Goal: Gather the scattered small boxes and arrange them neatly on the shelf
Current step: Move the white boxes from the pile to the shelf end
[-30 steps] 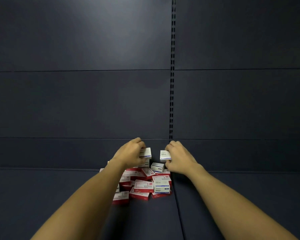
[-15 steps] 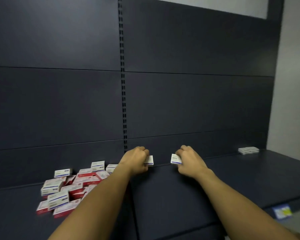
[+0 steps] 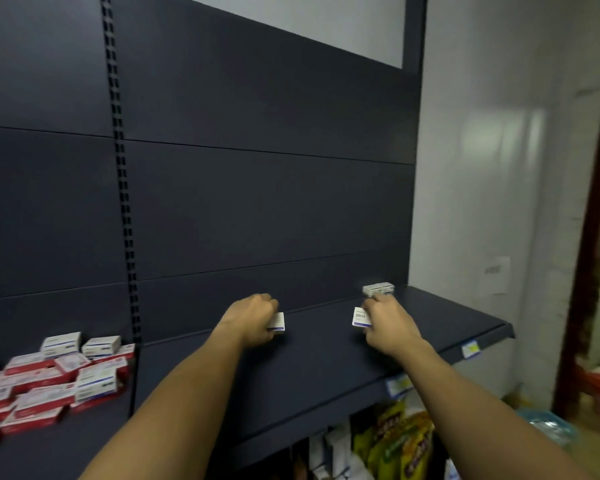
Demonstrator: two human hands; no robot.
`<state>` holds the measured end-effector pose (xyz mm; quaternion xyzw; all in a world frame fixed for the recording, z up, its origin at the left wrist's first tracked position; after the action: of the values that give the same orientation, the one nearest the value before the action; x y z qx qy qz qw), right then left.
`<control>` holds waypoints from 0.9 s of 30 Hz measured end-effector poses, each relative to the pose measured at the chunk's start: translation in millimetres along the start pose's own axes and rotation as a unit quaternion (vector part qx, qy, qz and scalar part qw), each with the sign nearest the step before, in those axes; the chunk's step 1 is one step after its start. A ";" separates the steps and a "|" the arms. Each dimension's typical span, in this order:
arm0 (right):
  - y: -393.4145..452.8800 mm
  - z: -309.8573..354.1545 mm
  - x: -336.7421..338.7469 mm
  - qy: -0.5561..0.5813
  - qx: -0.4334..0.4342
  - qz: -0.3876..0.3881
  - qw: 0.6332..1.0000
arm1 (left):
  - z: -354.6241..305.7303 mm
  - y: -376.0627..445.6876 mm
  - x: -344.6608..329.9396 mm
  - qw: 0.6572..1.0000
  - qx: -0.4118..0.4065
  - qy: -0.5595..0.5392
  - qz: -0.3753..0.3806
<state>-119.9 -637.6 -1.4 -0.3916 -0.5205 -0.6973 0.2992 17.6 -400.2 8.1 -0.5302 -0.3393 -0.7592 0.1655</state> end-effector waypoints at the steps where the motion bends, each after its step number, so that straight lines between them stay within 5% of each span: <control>1: -4.8 -11.8 6.1 -0.006 -0.003 0.001 1.000 | -13.0 3.9 1.0 1.000 -0.007 0.001 -0.005; 15: -53.1 -140.7 72.8 -0.039 -0.024 -0.003 0.999 | -178.6 51.4 31.0 0.997 -0.051 0.016 -0.062; 27: -58.5 -210.5 74.3 -0.030 -0.018 -0.006 0.999 | -234.6 90.7 20.2 0.997 -0.061 0.015 -0.044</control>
<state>-255.7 -824.1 1.7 -0.4143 -0.5187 -0.6967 0.2719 -97.3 -624.9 8.7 -0.5128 -0.3129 -0.7926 0.1042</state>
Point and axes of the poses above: each hand's wrist, its own y-axis towards the middle knuckle, its own x-axis out of the back of the hand, z = x × y, the point moved 3 cm from there along y, towards the middle knuckle, and after that the axes turned 2 degrees about y, right-handed, at the moved point
